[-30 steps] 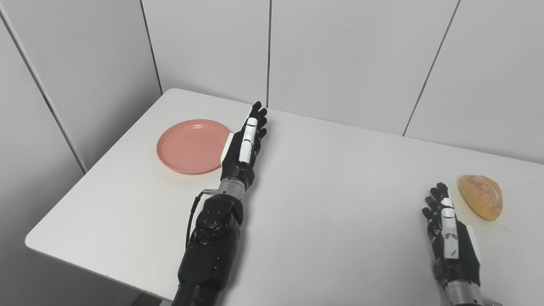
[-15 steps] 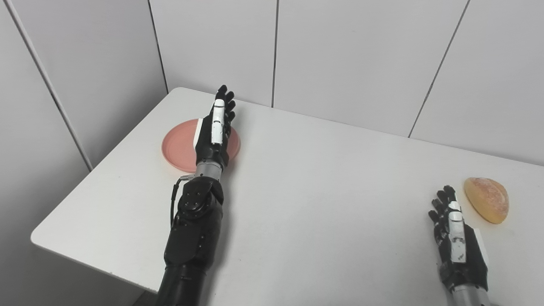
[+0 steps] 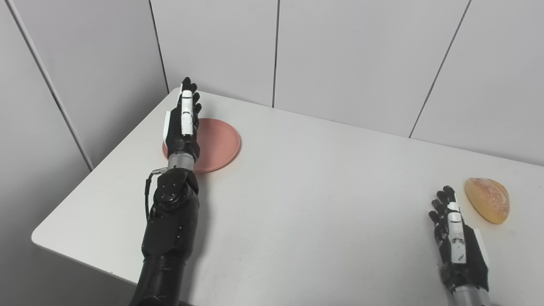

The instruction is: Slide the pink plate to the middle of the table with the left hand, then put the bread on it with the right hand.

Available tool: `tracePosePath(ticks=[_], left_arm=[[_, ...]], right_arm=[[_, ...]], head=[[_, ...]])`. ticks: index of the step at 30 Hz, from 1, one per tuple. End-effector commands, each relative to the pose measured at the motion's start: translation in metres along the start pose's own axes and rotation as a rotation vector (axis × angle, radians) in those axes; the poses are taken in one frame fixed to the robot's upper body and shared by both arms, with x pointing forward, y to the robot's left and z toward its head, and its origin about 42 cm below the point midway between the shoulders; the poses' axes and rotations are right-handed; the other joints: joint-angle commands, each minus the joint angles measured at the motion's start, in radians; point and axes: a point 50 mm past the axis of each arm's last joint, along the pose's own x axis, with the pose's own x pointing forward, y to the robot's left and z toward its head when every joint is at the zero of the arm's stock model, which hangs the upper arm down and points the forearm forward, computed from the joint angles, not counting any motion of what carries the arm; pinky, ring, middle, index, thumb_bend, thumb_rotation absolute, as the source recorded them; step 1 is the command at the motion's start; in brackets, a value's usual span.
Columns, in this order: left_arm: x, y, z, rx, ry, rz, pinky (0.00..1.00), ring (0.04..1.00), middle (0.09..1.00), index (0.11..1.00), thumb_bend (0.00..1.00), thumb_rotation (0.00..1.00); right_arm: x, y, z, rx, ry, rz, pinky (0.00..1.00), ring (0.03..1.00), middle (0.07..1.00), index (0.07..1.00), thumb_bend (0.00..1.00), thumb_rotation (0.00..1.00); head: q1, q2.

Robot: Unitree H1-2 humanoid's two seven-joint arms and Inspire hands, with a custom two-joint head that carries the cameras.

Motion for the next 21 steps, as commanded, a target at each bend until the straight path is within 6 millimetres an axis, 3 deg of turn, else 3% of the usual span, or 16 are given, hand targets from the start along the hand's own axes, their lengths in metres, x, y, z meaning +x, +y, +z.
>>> tracePosePath(ticks=[1,21], left_arm=[[0.019,0.002,0.028,0.004,-0.104,0.015,1.0,0.977,0.971,0.958,0.47,1.0],[0.031,0.065,0.018,0.059,-0.084,0.155,1.0,1.0,0.991,0.99,0.48,1.0]], right_arm=[[0.006,-0.001,0.013,-0.007,-0.058,0.014,1.0,1.0,1.0,1.0,0.53,0.99],[0.008,-0.003,0.013,0.003,-0.081,0.016,1.0,1.0,1.0,1.0,0.48,0.96]], head=[[0.001,0.0],[0.001,-0.001]])
